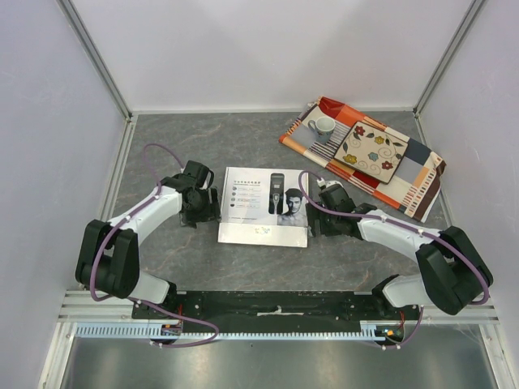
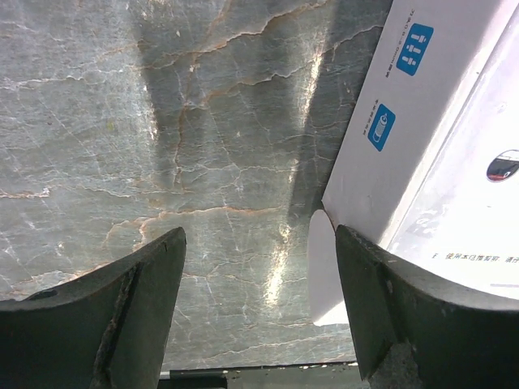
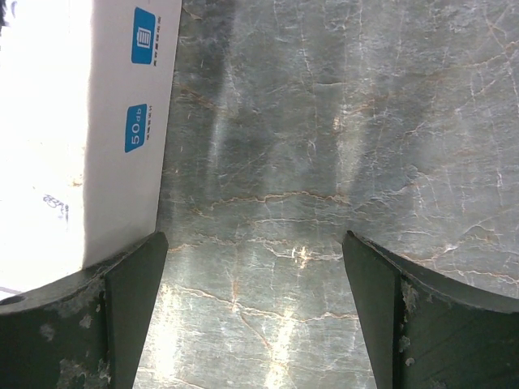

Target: Sort the hair-cutting tools

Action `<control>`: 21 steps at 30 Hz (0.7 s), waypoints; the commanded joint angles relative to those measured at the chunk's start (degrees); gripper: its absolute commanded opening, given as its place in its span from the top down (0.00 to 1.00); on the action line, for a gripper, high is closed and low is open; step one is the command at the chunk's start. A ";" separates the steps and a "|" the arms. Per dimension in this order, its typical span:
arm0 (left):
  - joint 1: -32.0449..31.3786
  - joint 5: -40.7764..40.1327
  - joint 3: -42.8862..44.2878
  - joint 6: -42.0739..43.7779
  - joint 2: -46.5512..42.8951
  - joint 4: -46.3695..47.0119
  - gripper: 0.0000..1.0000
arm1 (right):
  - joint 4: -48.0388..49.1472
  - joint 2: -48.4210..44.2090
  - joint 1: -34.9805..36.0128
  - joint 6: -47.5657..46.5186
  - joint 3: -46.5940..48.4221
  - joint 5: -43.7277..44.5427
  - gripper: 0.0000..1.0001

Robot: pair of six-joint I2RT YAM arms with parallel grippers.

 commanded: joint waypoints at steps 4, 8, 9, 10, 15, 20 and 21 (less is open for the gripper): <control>-1.78 8.13 -1.97 0.88 -0.69 2.76 0.18 | 2.18 0.73 1.52 1.03 1.94 -5.36 0.02; -1.78 11.37 -3.21 1.05 -1.57 3.12 0.18 | 1.57 0.29 1.61 1.64 1.85 -5.72 0.02; -1.78 12.95 -3.30 1.14 -1.92 3.12 0.18 | 1.39 0.21 1.70 2.08 1.68 -7.11 0.02; -1.87 13.31 -3.47 1.31 -2.01 3.12 0.18 | 1.48 -0.06 1.70 2.26 1.68 -7.12 0.02; -1.87 12.70 -3.56 1.93 -2.71 2.50 0.18 | 0.86 -1.64 1.79 3.05 1.15 -6.77 0.02; -1.87 12.70 -3.65 2.19 -2.89 2.50 0.18 | 0.16 -2.25 2.05 3.66 0.54 -6.16 0.02; -1.87 12.70 -3.65 2.20 -2.89 2.50 0.18 | 0.16 -2.26 2.05 3.75 0.36 -6.15 0.02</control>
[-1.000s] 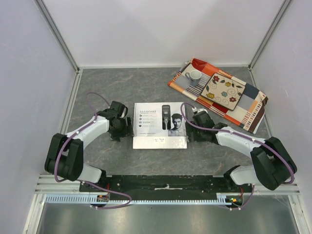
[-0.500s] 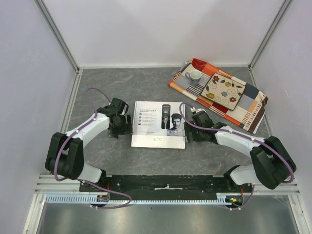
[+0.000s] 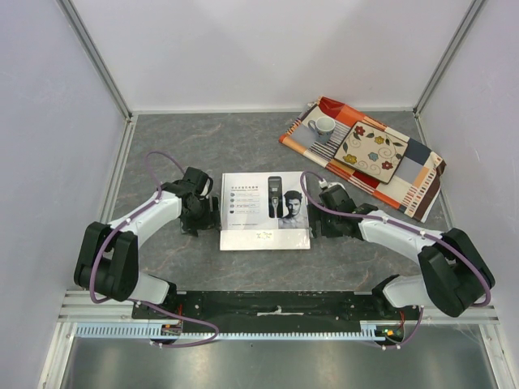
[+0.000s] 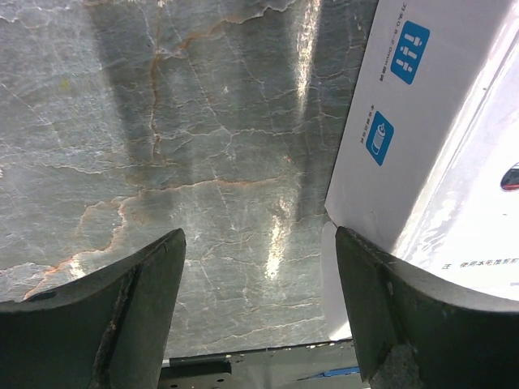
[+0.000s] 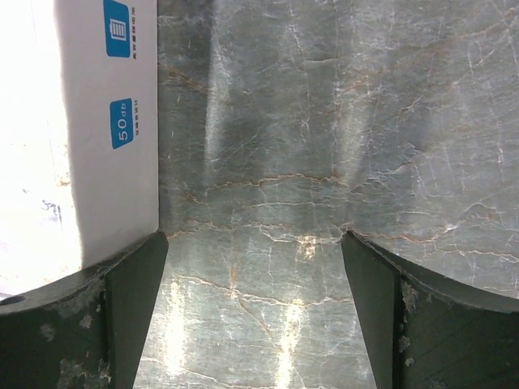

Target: Sort the hair-cutting tools

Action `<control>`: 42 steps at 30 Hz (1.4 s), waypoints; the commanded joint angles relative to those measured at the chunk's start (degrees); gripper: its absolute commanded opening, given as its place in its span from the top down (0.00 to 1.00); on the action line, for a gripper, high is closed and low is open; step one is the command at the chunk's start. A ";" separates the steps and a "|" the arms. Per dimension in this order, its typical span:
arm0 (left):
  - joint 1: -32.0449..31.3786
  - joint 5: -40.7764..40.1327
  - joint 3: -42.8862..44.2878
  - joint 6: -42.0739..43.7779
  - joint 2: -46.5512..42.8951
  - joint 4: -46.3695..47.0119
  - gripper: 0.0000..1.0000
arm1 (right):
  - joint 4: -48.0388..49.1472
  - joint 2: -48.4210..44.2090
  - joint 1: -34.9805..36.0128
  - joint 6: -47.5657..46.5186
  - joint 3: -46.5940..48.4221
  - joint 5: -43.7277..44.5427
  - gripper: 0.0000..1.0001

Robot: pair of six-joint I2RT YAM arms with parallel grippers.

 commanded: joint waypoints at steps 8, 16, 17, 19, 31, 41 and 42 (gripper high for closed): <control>-1.76 9.66 -1.87 -0.06 -4.19 5.72 0.17 | 4.14 -2.70 2.60 4.13 -1.81 -7.45 0.02; -1.76 11.78 -2.92 0.11 -4.28 7.75 0.15 | 3.62 -3.49 2.60 4.66 -2.26 -9.03 0.02; -1.76 11.78 -3.01 0.20 -4.19 7.66 0.15 | 3.18 -3.49 2.60 4.66 -2.34 -9.03 0.02; -1.76 11.78 -3.27 0.11 -4.46 7.75 0.15 | 2.04 -4.10 2.60 4.31 -2.69 -8.95 0.02; -1.67 14.94 -1.87 0.11 -4.81 7.93 0.14 | 2.82 -7.97 2.60 6.77 -5.68 -12.01 0.02; -0.88 18.20 -0.99 0.90 -2.09 11.26 0.13 | 5.37 -2.80 2.51 6.77 -1.03 -9.83 0.02; -0.71 18.37 -0.99 0.99 -1.21 11.61 0.13 | 5.72 -1.83 2.43 5.99 0.28 -9.82 0.02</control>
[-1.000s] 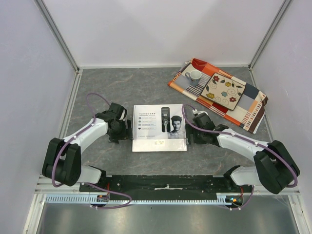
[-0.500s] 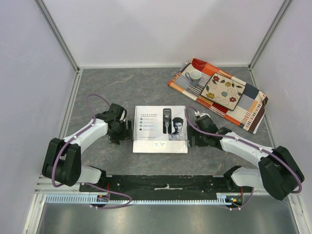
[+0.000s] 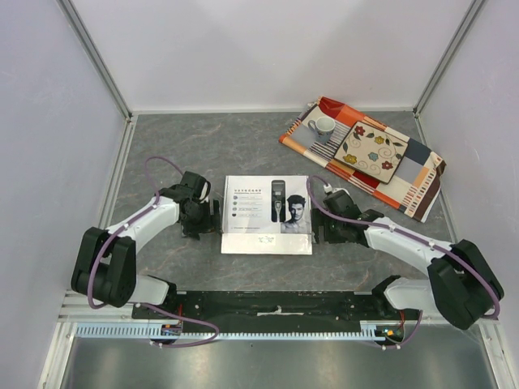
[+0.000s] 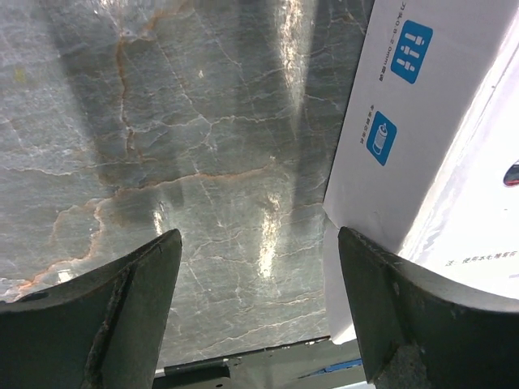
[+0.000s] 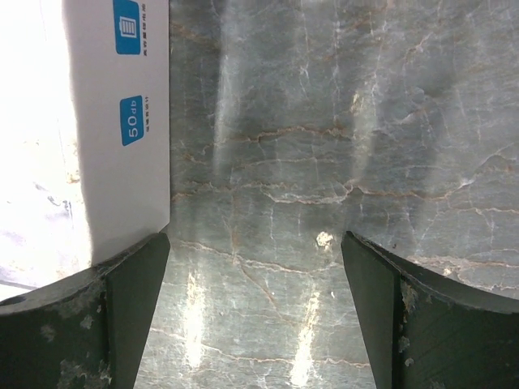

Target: Sort the hair-cutting tools

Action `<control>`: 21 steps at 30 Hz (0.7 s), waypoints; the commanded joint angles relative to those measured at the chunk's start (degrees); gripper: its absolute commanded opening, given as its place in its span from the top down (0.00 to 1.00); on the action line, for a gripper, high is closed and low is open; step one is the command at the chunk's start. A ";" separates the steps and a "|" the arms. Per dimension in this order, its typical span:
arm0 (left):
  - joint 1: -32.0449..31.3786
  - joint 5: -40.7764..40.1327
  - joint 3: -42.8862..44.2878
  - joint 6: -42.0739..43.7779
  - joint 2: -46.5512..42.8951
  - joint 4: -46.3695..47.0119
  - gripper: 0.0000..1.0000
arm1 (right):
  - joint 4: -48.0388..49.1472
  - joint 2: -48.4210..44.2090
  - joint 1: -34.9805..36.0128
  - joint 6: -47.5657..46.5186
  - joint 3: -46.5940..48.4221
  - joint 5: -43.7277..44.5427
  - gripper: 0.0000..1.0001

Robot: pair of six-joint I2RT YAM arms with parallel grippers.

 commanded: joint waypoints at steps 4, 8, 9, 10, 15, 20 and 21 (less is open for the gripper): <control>-0.11 14.62 3.21 -0.41 3.70 11.06 0.13 | 8.55 8.82 0.91 0.52 7.54 -8.32 0.02; 1.64 15.58 6.01 0.12 5.72 11.94 0.13 | 9.61 12.95 -0.49 -1.16 10.27 -8.58 0.02; 1.82 15.67 6.63 0.29 5.99 11.85 0.13 | 9.87 13.48 -1.28 -1.51 11.23 -8.84 0.02; 2.34 15.93 7.25 0.47 6.77 11.85 0.13 | 9.87 13.92 -1.63 -1.86 11.76 -9.11 0.02; 3.40 16.11 11.29 1.44 7.48 10.19 0.13 | 9.78 15.42 -3.56 -4.32 15.27 -9.37 0.02; 4.90 15.41 12.97 3.02 7.49 7.46 0.13 | 9.35 15.33 -5.41 -5.03 15.28 -10.51 0.02; 5.07 15.32 12.88 3.20 7.31 7.28 0.13 | 9.34 15.33 -5.59 -5.38 15.11 -10.52 0.02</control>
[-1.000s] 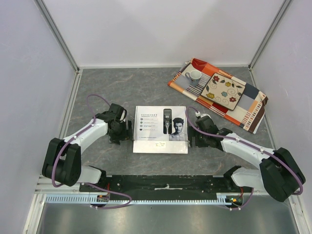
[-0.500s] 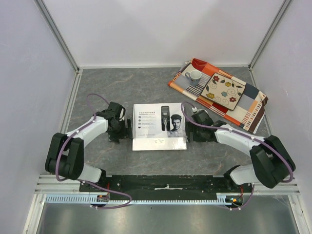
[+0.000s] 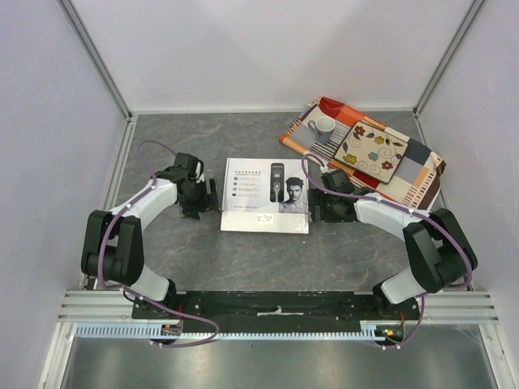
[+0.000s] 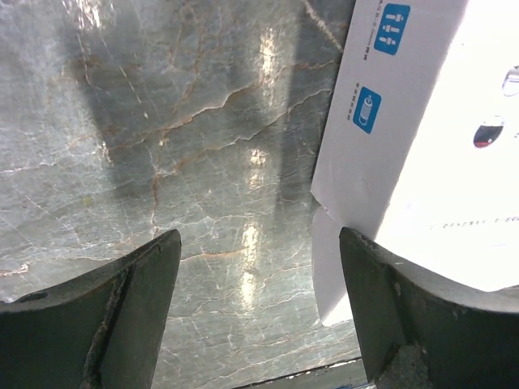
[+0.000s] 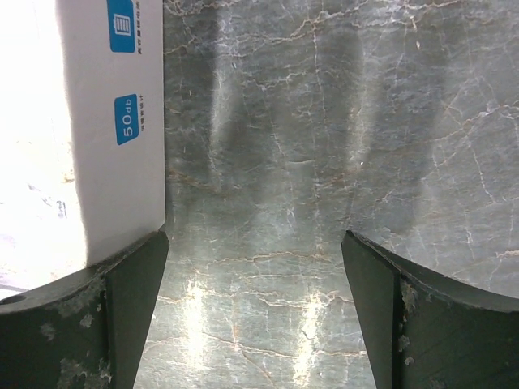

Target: Sort the hair-cutting tools

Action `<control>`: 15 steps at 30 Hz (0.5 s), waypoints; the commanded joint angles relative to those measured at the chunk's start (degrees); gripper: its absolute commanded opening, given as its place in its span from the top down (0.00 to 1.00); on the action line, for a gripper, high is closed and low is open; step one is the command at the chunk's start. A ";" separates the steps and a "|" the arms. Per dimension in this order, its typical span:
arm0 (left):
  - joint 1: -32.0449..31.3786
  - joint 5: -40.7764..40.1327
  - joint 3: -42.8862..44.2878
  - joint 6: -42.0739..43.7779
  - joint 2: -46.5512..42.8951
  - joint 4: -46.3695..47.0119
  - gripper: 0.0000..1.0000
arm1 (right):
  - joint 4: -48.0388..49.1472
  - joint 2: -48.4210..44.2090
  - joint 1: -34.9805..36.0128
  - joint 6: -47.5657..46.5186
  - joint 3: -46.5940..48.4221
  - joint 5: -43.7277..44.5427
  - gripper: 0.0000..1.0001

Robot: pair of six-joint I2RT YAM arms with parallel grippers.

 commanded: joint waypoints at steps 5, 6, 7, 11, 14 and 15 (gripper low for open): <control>-0.15 13.05 1.68 1.04 -1.83 4.18 0.13 | 7.44 -0.47 0.81 -0.31 0.61 -9.43 0.02; -0.15 13.13 1.33 1.04 -2.01 4.09 0.13 | 7.35 -0.74 0.72 -0.31 0.34 -9.34 0.02; -0.06 13.14 0.80 1.12 -2.10 4.17 0.13 | 7.35 -1.17 0.72 -0.22 -0.01 -9.16 0.02; -0.06 12.87 0.10 1.47 -2.36 3.39 0.13 | 5.60 -1.97 0.72 -0.57 -0.98 -8.02 0.02; -0.14 11.65 0.18 2.09 -2.80 1.90 0.13 | 3.58 -2.85 0.72 -1.36 -1.07 -6.53 0.02; -0.06 10.60 0.18 2.35 -2.97 1.54 0.13 | 3.40 -3.11 0.72 -1.45 -1.33 -6.18 0.02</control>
